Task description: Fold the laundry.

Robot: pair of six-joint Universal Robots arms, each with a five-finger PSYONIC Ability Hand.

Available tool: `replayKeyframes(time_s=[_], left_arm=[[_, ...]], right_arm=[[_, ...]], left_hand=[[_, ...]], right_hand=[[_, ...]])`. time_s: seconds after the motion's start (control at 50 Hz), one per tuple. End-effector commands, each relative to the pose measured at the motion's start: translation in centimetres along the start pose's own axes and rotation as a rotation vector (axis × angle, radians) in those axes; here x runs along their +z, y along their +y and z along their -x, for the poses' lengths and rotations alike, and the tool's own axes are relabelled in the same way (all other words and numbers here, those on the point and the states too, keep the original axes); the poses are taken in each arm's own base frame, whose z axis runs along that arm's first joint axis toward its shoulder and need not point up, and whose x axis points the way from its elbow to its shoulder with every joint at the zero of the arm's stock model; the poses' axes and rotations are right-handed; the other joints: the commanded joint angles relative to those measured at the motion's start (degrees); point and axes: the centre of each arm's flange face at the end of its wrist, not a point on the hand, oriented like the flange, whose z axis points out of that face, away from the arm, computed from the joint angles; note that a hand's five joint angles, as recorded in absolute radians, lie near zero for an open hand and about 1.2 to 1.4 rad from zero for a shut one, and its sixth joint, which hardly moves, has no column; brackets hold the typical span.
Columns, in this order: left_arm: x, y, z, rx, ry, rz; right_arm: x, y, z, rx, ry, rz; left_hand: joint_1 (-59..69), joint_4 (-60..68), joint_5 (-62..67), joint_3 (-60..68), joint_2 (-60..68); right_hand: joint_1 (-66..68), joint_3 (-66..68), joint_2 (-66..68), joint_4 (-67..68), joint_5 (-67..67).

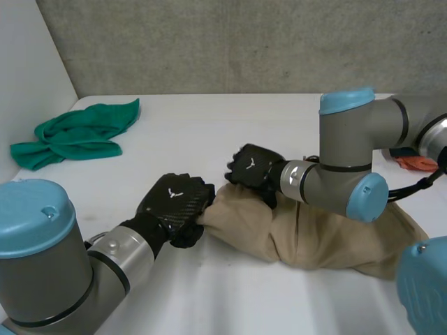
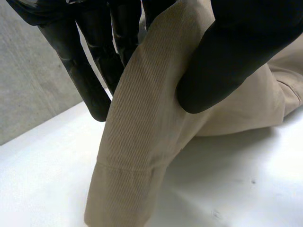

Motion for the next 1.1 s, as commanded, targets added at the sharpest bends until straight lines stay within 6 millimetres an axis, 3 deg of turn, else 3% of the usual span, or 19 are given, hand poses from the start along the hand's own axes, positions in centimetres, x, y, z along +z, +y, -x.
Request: replayKeyframes(time_s=[0.02, 0.12, 0.16, 0.22, 0.24, 0.28, 0.3, 0.38, 0.44, 0.52, 0.58, 0.6, 0.7, 0.78, 0.82, 0.84, 0.9, 1.0, 1.1], left_arm=[[1.0, -1.4, 0.8, 0.069, -0.018, -0.051], [3.3, -3.9, 2.5, 0.168, -0.071, -0.154], [4.9, -6.3, 4.4, 0.229, -0.137, -0.241], [6.2, -9.4, 6.1, 0.292, -0.195, -0.338], [6.7, -11.8, 6.9, 0.325, -0.229, -0.41], [7.1, -14.2, 8.0, 0.347, -0.275, -0.479], [7.2, -16.4, 8.6, 0.36, -0.318, -0.545], [7.1, -20.6, 9.9, 0.364, -0.414, -0.689], [7.0, -21.4, 10.0, 0.371, -0.428, -0.733], [7.5, -20.1, 9.8, 0.363, -0.424, -0.707], [8.1, -16.9, 8.9, 0.351, -0.381, -0.618], [8.3, -16.0, 8.7, 0.347, -0.373, -0.591], [8.2, -9.7, 6.5, 0.326, -0.294, -0.413], [7.3, -7.0, 4.0, 0.321, -0.22, -0.341], [6.7, -6.8, 3.1, 0.319, -0.199, -0.337], [6.4, -6.8, 2.8, 0.319, -0.192, -0.336], [4.9, -7.0, 1.9, 0.32, -0.172, -0.339], [2.7, -7.3, 0.2, 0.324, -0.128, -0.357], [0.1, -5.9, -2.8, 0.33, -0.021, -0.34]], right_arm=[[1.3, 0.6, -0.4, -0.011, 0.037, -0.023], [1.6, -1.0, -5.1, -0.041, 0.32, -0.08], [0.4, -2.9, -9.0, -0.024, 0.534, -0.158], [-2.6, -6.2, -14.0, 0.008, 0.798, -0.309], [-3.6, -6.9, -15.1, 0.015, 0.855, -0.343], [-5.5, -8.5, -16.9, 0.021, 0.943, -0.412], [-7.4, -9.8, -18.2, 0.022, 1.013, -0.464], [-10.7, -11.4, -19.6, 0.012, 1.101, -0.525], [-11.9, -12.1, -19.2, 0.005, 1.103, -0.542], [-11.9, -11.0, -17.8, 0.02, 1.071, -0.509], [-11.2, -9.1, -16.6, 0.04, 1.028, -0.459], [-10.5, -7.2, -15.5, 0.062, 0.99, -0.404], [-10.2, -2.9, -12.0, 0.136, 0.874, -0.278], [-10.1, -0.7, -9.3, 0.2, 0.766, -0.199], [-10.1, -0.1, -9.0, 0.222, 0.739, -0.181], [-10.3, 0.4, -9.1, 0.242, 0.721, -0.168], [-10.5, 0.7, -9.2, 0.271, 0.682, -0.165], [-10.5, 0.7, -10.4, 0.308, 0.56, -0.237], [-9.4, 0.3, -9.8, 0.308, 0.429, -0.282]], left_hand=[[13.8, 11.4, 14.0, 11.8, 11.6], [13.8, 11.4, 14.0, 11.8, 11.6], [13.8, 11.4, 14.0, 11.8, 11.6], [13.8, 11.4, 14.0, 11.8, 11.6], [13.8, 11.4, 14.0, 11.8, 11.6], [13.8, 11.4, 14.0, 11.8, 11.6], [13.8, 11.4, 14.0, 11.8, 11.6], [13.8, 11.4, 14.0, 11.8, 11.6], [13.8, 11.4, 14.0, 11.8, 11.6], [13.8, 11.4, 14.0, 11.8, 11.6], [13.8, 11.4, 14.0, 11.8, 11.6], [13.8, 11.4, 14.0, 11.8, 11.6], [13.8, 11.4, 14.0, 11.8, 11.6], [13.8, 11.4, 14.0, 11.8, 11.6], [13.8, 11.4, 14.0, 11.8, 11.6], [13.8, 11.4, 14.0, 11.8, 11.6], [13.8, 11.4, 14.0, 11.8, 11.6], [13.8, 11.4, 14.0, 11.8, 11.6], [13.8, 11.4, 14.0, 11.8, 11.6]], right_hand=[[53.8, 51.0, 48.9, 50.6, 51.2], [53.8, 51.0, 48.9, 50.6, 51.2], [53.8, 51.0, 48.9, 50.6, 51.2], [53.8, 51.0, 48.9, 50.6, 51.2], [53.8, 51.0, 48.9, 50.6, 51.2], [53.8, 51.0, 48.9, 50.6, 51.2], [53.8, 51.0, 48.9, 50.6, 51.2], [53.8, 51.0, 48.9, 50.6, 51.2], [53.8, 51.0, 48.9, 50.6, 51.2], [53.8, 51.0, 48.9, 50.6, 51.2], [53.8, 51.0, 48.9, 50.6, 51.2], [53.8, 51.0, 48.9, 50.6, 51.2], [53.8, 51.0, 48.9, 50.6, 51.2], [53.8, 51.0, 48.9, 50.6, 51.2], [53.8, 51.0, 48.9, 50.6, 51.2], [32.0, 29.2, 27.2, 28.8, 29.5], [-14.8, -17.6, -19.7, -18.0, -17.4], [-16.2, -19.0, -21.1, -19.4, -18.8], [-16.2, -19.0, -21.1, -19.4, -18.8]])
